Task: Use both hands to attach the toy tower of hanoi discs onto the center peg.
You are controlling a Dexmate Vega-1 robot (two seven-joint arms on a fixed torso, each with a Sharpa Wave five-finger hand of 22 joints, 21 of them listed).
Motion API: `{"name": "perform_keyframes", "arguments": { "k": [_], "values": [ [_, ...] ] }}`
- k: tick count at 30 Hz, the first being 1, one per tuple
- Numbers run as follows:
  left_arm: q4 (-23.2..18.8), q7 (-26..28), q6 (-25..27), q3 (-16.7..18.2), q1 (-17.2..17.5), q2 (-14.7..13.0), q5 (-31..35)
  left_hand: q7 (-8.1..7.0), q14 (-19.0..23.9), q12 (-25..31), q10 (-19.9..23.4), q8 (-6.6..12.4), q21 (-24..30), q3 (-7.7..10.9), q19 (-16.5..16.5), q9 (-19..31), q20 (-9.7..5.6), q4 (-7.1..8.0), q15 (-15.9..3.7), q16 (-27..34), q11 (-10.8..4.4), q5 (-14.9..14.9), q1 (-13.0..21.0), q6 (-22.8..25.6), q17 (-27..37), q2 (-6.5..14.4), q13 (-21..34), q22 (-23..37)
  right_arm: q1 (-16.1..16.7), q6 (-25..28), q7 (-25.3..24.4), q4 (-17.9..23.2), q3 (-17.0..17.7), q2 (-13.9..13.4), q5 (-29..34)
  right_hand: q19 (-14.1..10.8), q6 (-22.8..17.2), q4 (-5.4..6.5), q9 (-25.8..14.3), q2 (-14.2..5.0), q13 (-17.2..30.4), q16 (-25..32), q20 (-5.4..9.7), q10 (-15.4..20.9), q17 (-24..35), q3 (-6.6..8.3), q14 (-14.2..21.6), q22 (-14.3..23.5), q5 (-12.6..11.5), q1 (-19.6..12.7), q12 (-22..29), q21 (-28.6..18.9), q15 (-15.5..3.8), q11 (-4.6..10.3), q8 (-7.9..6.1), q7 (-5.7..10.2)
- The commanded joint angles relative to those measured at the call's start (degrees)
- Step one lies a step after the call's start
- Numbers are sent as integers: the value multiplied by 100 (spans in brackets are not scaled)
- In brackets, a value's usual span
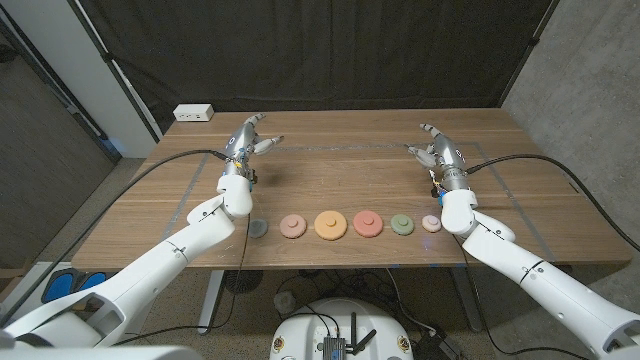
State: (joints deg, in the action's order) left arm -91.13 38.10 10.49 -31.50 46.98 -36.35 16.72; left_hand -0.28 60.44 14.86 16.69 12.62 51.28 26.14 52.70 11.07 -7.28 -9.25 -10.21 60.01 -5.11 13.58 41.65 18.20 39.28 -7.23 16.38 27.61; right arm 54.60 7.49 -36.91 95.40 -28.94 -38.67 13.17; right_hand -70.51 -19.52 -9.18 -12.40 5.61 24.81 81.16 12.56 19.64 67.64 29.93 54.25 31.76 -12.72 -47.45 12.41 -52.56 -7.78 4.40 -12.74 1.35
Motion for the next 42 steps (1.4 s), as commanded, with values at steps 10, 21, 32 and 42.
{"name": "perform_keyframes", "arguments": {
  "k": [10,21,32,42],
  "values": [
    [-559,167,1015,-150,212,-258,901,-27,-57,-8,77,-32,52,-92,-57,21,-319,8,-217,80,17,-24,23,68,-19,80,31,-6,37,1560,-79,649,-491,-257,1670,118,92,-11,-32,-74,81,-83,-13,-48,-9,-36,-13,-30,-24,-136,-6,-1,-465,54,23,113],
    [-1023,-312,1703,-220,290,-553,1248,-91,78,6,173,-33,176,-177,144,25,-450,-2,-230,251,-56,-14,51,144,8,121,55,-41,80,2708,835,1416,-615,-346,1958,262,-83,-12,-43,-92,148,-183,-17,40,-51,-89,-78,-86,-21,-200,42,-1,-467,136,-54,155],
    [-1532,-1296,2055,-254,160,-917,1277,-74,119,47,332,20,218,-217,149,31,-455,-19,-233,325,-44,2,117,361,-22,164,75,-65,-107,3124,1778,1828,-636,-640,1708,294,-36,-25,-50,-101,232,-167,-16,161,-2,-159,-8,-138,-36,-284,76,-65,-467,259,-35,185],
    [-1794,-2123,2396,-323,-58,-1104,1281,1,84,54,387,9,247,-243,98,34,-433,-30,-231,348,-62,16,180,394,-61,188,96,-63,-317,3331,2529,2123,-641,-864,1346,326,-19,8,-52,-124,288,-193,-21,195,23,-213,10,-155,-45,-272,77,-124,-465,180,-30,103]
  ]
}}
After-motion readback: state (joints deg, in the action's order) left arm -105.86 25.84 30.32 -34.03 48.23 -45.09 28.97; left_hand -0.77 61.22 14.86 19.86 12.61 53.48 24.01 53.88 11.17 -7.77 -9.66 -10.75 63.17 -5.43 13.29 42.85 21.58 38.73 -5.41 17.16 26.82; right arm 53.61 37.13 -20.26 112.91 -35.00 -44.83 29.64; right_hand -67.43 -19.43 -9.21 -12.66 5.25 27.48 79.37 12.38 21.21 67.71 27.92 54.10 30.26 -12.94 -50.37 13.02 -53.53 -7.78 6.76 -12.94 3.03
